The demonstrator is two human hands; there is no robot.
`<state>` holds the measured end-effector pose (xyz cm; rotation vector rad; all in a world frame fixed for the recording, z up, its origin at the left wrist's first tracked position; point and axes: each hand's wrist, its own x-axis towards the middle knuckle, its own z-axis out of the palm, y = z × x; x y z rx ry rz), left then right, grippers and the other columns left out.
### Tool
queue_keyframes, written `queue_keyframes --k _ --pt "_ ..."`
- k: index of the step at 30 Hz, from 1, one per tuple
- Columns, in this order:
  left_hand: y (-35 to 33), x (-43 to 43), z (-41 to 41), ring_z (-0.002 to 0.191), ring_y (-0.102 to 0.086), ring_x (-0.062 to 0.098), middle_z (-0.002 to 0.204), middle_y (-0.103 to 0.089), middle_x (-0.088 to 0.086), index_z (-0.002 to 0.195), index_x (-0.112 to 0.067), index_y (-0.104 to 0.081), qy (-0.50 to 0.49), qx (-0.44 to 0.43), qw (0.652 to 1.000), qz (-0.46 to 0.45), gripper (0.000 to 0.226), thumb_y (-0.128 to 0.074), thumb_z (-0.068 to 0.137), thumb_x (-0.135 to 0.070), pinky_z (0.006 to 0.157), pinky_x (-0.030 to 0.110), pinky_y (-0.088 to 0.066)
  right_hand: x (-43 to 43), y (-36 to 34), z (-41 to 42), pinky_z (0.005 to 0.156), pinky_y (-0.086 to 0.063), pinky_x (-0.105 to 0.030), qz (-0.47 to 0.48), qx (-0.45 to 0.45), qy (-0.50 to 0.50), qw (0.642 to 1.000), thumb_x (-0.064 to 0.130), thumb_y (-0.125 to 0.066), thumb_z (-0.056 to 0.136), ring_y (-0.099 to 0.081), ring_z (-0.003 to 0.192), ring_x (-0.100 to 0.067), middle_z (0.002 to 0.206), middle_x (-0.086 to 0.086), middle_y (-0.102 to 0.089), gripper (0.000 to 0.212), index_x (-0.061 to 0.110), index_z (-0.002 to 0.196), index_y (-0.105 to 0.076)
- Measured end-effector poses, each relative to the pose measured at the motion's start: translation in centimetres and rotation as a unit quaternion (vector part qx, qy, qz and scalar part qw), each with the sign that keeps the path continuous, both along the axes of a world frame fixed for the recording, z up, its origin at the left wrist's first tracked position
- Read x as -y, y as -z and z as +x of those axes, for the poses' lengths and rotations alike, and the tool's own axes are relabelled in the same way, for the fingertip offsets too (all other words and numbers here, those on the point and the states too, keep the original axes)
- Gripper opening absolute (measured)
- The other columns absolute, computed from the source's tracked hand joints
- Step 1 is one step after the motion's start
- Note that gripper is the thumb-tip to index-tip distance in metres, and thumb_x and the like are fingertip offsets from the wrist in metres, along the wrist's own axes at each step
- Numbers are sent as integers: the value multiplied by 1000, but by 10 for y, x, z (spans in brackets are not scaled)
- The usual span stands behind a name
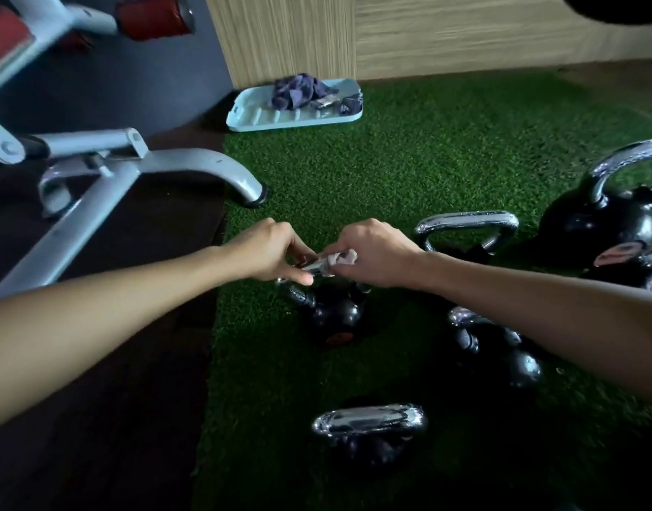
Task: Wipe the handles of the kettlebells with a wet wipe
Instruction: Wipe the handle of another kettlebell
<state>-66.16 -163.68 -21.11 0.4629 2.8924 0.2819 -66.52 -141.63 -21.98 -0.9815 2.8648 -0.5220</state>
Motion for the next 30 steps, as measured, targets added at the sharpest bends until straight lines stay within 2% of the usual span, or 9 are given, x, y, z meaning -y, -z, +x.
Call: queue_keyframes --k 6,10,12,14,17,21,23,27,30 --pt "16 17 -2 69 -68 -3 90 -79 -10 111 -49 -74 -16 -11 998 60 50 -85 65 -65 59 17 -53 13 18 12 66 -43 -27 -35 -40 93 994 51 -67 91 -67 90 -17 95 13 -66 26 48 116 -72" --pt "16 16 9 36 -46 -4 53 -58 -16 111 -43 -75 5 -32 996 79 42 -83 73 -60 38 13 -29 -5 37 22 76 -56 -34 -89 -69 217 970 41 -70 88 -70 95 -20 106 11 -74 21 42 109 -76" --pt "15 12 9 45 -51 -5 65 -65 -18 112 -42 -75 19 -49 997 61 42 -83 75 -58 44 8 -30 -3 42 25 81 -58 -37 -108 -70 234 964 35 -71 88 -71 100 -19 111 13 -75 26 45 111 -75" --pt "11 7 1 73 -65 5 97 -78 -12 116 -40 -75 29 -49 998 39 46 -85 74 -56 57 10 -39 9 41 28 81 -59 -37 -116 -66 207 969 28 -69 88 -71 102 -17 112 14 -75 37 52 116 -70" --pt "6 2 -7 85 -64 9 116 -76 -5 126 -37 -71 35 -24 999 27 56 -85 74 -54 52 9 -33 19 38 29 78 -59 -35 -91 -66 193 975 25 -65 90 -72 99 -16 112 15 -75 48 61 121 -62" --pt "12 7 5 70 -60 5 105 -76 -1 122 -29 -72 27 -40 998 36 48 -84 79 -47 52 9 -34 7 39 32 82 -58 -35 -155 -61 270 948 25 -71 88 -72 93 -14 113 13 -76 42 52 120 -68" --pt "14 12 13 81 -68 14 105 -76 3 122 -26 -72 35 -55 998 14 48 -82 80 -48 64 19 -45 7 40 36 87 -58 -36 -186 -60 266 944 21 -73 85 -70 89 -13 116 14 -75 46 44 125 -68" --pt "10 28 29 92 -72 22 99 -77 3 111 -28 -75 62 -63 994 -59 32 -78 84 -45 77 35 -58 29 29 45 84 -57 -32 -112 -50 200 972 21 -69 88 -68 104 -15 117 17 -73 42 54 114 -70" --pt "14 45 45 87 -71 20 92 -74 -2 109 -29 -72 69 -76 987 -123 31 -74 86 -50 70 31 -54 28 27 45 77 -54 -26 -109 -32 223 968 34 -72 87 -70 91 -7 116 17 -74 32 55 111 -71"
